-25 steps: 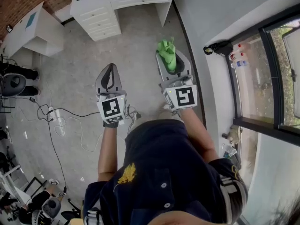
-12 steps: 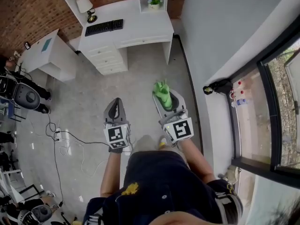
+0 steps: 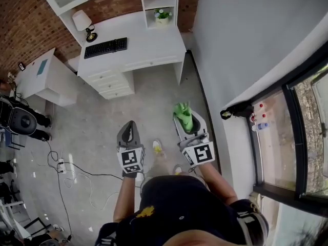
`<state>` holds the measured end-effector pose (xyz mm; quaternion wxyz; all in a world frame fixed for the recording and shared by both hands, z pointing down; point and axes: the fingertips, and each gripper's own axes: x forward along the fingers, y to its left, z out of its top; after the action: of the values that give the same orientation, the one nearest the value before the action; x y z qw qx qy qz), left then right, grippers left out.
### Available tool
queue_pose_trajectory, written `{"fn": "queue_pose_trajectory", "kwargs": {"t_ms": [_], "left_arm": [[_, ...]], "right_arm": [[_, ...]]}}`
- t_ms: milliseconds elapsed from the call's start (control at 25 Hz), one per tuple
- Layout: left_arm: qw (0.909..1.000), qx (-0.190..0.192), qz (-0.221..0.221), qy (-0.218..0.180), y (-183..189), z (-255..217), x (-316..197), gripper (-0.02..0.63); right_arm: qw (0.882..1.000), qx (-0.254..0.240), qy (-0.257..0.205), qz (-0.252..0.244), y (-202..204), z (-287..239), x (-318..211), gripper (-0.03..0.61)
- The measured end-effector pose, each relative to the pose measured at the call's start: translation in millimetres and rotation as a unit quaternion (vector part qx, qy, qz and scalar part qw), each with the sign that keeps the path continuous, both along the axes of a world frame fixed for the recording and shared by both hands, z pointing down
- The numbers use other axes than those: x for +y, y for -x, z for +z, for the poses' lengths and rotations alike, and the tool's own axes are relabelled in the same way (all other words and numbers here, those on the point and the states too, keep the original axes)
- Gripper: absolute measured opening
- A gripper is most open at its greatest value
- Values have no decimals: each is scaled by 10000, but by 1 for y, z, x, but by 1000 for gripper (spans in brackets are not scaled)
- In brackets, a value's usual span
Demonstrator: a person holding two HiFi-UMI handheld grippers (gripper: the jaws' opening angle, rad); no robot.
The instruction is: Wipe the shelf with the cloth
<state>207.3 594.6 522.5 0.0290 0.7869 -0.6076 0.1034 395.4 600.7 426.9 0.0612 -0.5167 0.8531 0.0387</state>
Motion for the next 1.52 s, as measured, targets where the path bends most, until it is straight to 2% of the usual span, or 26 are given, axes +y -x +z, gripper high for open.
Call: {"fn": "queue_pose_trajectory", "kwargs": {"t_ms": [200, 280, 320, 400, 440, 520, 640, 800, 920, 1000, 1080, 1160, 1200, 1240, 1360, 1440, 1520], "left_arm": [[10000, 55, -7, 50, 45, 3, -87, 18], [9996, 274, 38, 21, 57, 2, -119, 18], [9993, 360, 82, 70, 61, 8, -136, 18], [9991, 268, 271, 164, 61, 18, -175, 18], [9989, 218, 405, 134, 57, 17, -191, 18], [9976, 360, 595, 17, 49, 9, -213, 18], [9974, 551, 460, -64, 56, 6, -262, 18], [9982, 565, 138, 133, 74, 16, -332, 18], [9994, 325, -120, 19, 87, 6, -398, 18], [9992, 232, -322, 7, 92, -7, -436, 18], [9988, 17, -434, -231, 96, -33, -474, 18], [9966, -463, -447, -508, 102, -56, -511, 18], [9957, -566, -484, -554, 105, -62, -528, 18], [9956, -515, -557, -546, 108, -65, -544, 18], [9952, -269, -815, -460, 124, -65, -573, 18], [9945, -437, -875, -386, 142, -60, -588, 18], [9928, -847, -818, -236, 160, -44, -609, 18]], "right_arm": [[9997, -210, 53, 134, 24, -21, -89, 149], [9999, -159, 0, 23, 38, -36, -117, 149], [9998, -162, -76, 5, 45, -44, -131, 149], [9997, -146, -188, 3, 64, -55, -160, 149], [9998, -71, -182, -35, 73, -56, -172, 149], [9997, 166, -132, -97, 86, -53, -190, 149], [9992, 389, -102, -89, 96, -44, -236, 149], [9987, 414, -64, -289, 104, -35, -309, 150], [9986, 130, -245, -439, 104, -35, -379, 150], [9983, 67, -152, -566, 105, -30, -425, 150], [9959, 102, -117, -889, 113, -37, -471, 150], [9915, 113, -286, -1264, 125, -48, -508, 150], [9895, 125, -371, -1392, 130, -50, -526, 150], [9885, 129, -386, -1460, 132, -49, -544, 150], [9884, -21, -98, -1514, 144, -39, -597, 150], [9841, -33, 161, -1770, 171, -27, -624, 153], [9715, 299, 568, -2284, 213, 7, -651, 153]]}}
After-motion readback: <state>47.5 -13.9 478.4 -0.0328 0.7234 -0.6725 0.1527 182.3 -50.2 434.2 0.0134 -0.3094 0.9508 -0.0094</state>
